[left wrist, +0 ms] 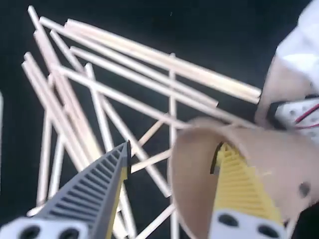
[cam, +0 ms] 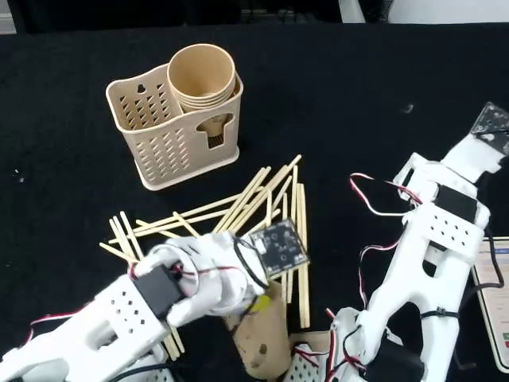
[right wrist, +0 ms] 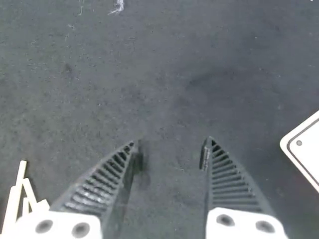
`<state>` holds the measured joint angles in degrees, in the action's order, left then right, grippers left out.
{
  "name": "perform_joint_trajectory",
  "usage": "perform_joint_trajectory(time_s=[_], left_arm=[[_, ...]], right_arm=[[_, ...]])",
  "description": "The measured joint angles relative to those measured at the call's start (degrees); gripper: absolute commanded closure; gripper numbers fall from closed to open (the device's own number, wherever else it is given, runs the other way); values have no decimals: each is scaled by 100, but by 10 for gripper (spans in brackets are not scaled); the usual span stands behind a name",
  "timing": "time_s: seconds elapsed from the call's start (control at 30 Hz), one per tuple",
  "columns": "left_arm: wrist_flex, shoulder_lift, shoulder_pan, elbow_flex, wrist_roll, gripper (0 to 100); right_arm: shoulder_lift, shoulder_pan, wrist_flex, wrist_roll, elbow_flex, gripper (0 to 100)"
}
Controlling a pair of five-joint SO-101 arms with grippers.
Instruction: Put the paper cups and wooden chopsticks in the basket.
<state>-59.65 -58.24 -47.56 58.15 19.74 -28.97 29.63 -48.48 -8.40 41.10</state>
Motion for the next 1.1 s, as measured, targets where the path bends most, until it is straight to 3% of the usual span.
perform_joint_trajectory(time_s=[0.3,0.67,0.9,1.0,1.1], left_arm=[[475,185,-703,132,-879,717],[-2013,668,-1433,-1240,-949,716],[-2347,695,-2136,-1292,-958,716],[-2321,695,-2075,-1292,-958,716],[-2242,695,-1582,-1292,-949,716]], right_arm=[[0,18,0,0,0,805],[0,167,0,0,0,805],[0,167,0,0,0,805],[0,167,0,0,0,805],[0,167,0,0,0,805]])
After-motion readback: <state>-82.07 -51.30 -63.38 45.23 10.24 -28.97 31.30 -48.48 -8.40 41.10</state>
